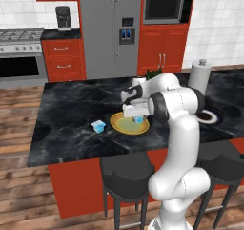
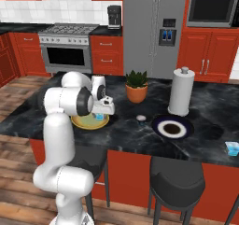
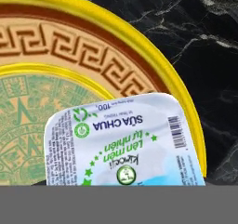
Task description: Place two yogurt containers on each plate.
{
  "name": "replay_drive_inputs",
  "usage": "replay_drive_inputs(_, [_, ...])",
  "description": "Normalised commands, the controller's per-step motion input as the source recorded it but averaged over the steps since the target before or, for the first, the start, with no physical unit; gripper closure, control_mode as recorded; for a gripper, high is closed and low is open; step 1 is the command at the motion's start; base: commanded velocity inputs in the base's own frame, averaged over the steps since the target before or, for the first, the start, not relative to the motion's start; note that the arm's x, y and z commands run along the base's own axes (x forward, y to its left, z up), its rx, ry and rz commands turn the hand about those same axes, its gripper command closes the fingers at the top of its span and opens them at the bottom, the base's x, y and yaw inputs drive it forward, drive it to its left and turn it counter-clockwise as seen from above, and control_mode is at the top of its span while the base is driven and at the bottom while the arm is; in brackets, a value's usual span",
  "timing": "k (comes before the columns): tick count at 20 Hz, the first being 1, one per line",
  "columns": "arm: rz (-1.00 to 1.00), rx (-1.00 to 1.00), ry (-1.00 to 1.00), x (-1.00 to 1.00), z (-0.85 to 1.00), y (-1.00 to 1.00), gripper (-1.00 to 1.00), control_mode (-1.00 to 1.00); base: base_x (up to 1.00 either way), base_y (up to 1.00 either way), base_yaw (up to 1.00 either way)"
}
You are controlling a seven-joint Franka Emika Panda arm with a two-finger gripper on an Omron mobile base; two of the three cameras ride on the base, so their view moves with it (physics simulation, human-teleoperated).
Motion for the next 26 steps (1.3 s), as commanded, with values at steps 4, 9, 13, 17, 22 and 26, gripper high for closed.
replay_drive_inputs(4, [0.00,0.00,0.00,0.04,-0.21,0.03,1.00,-1.00,0.00,0.00,0.00])
replay_drive_inputs(9, [0.00,0.00,0.00,0.00,-0.10,0.00,-1.00,-1.00,0.00,0.00,0.00])
replay_drive_inputs(13, [0.00,0.01,-0.02,-0.02,0.05,0.00,-1.00,-1.00,0.00,0.00,0.00])
replay_drive_inputs(17, [0.00,0.01,-0.10,-0.14,0.24,0.00,-1.00,-1.00,0.00,0.00,0.00])
replay_drive_inputs(22, [0.00,0.00,-0.13,-0.25,0.29,0.05,-1.00,-1.00,0.00,0.00,0.00])
replay_drive_inputs(26, [-0.01,0.00,-0.11,-0.32,0.12,0.04,-1.00,-1.00,0.00,0.00,0.00])
